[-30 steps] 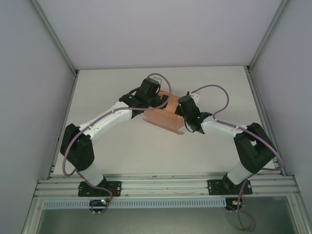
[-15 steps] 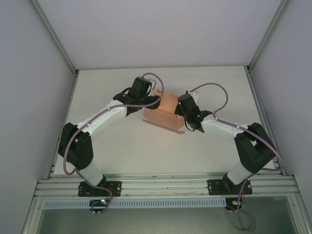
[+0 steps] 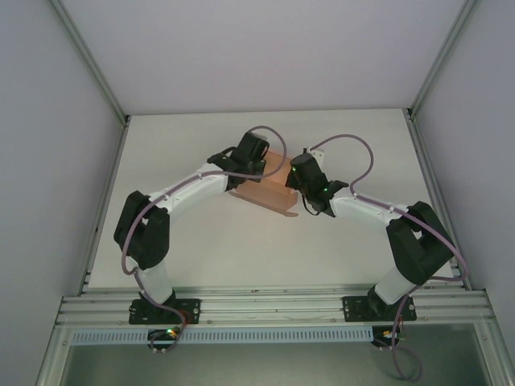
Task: Assemble paper box
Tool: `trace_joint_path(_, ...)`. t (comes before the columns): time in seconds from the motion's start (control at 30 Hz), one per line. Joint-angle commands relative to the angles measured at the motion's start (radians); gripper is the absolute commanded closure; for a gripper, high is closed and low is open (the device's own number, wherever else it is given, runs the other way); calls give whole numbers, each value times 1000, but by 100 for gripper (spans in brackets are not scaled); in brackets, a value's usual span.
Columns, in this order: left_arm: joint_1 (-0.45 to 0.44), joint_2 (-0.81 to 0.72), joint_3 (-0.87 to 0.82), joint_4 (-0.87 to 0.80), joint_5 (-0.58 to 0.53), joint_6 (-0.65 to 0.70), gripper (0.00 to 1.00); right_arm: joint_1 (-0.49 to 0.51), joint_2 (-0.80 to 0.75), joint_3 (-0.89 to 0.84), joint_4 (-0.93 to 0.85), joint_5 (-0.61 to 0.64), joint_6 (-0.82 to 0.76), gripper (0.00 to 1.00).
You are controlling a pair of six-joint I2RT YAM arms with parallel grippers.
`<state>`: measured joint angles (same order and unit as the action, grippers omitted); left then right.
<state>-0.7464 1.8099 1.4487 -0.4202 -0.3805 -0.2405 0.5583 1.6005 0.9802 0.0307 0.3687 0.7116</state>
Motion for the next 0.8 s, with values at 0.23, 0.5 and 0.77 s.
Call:
trace_joint_path(0.23,5,-26,-9,-9,-407,-209,100,4,24,9,-85,166,36,100)
trace_joint_path(0.5,5,-73,-49,95,-179,-160,81,14,26,-7,-40,136,13,100)
trace_joint_path(0.77,65,-186,-190,260,221,-138,52,16,7,-29,11,62,-17,100)
